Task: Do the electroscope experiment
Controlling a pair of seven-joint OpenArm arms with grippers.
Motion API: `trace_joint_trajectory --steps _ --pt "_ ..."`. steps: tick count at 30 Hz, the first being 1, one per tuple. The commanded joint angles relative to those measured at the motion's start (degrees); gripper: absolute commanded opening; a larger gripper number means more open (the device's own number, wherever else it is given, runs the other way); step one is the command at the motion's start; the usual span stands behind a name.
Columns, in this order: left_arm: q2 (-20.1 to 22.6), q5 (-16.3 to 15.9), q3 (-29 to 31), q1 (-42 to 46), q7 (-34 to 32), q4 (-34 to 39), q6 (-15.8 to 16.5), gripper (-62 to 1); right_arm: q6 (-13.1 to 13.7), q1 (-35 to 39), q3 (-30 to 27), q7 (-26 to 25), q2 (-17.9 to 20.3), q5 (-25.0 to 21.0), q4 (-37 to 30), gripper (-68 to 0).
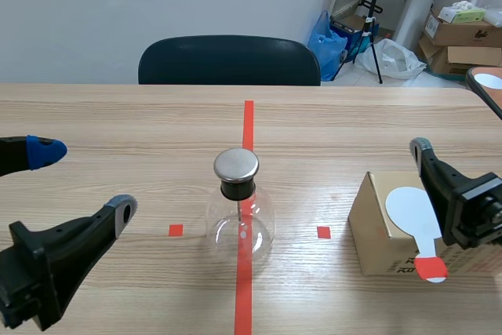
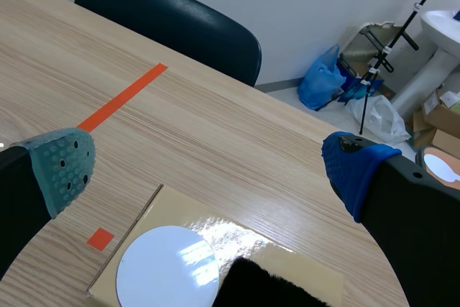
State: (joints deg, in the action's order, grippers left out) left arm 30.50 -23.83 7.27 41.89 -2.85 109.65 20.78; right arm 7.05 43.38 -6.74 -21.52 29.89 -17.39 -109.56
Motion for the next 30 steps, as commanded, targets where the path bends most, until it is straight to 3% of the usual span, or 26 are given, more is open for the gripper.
trace_joint_trajectory --steps 1,24,30 --pt "0.0 -0.4 -0.2 -0.2 -3.8 0.9 -0.1 1.4 -0.2 -0.5 -0.4 -0.6 0.5 -0.6 -0.9 0.4" --pt "0.0 -0.4 -0.2 -0.2 -3.8 0.9 -0.1 1.4 -0.2 -0.5 -0.4 -0.2 0.6 -0.4 -0.9 0.4" --pt "0.0 -0.4 -0.2 -0.2 -4.2 0.9 -0.1 1.4 -0.2 -0.5 -0.4 -0.9 0.6 5.1 -0.9 0.4"
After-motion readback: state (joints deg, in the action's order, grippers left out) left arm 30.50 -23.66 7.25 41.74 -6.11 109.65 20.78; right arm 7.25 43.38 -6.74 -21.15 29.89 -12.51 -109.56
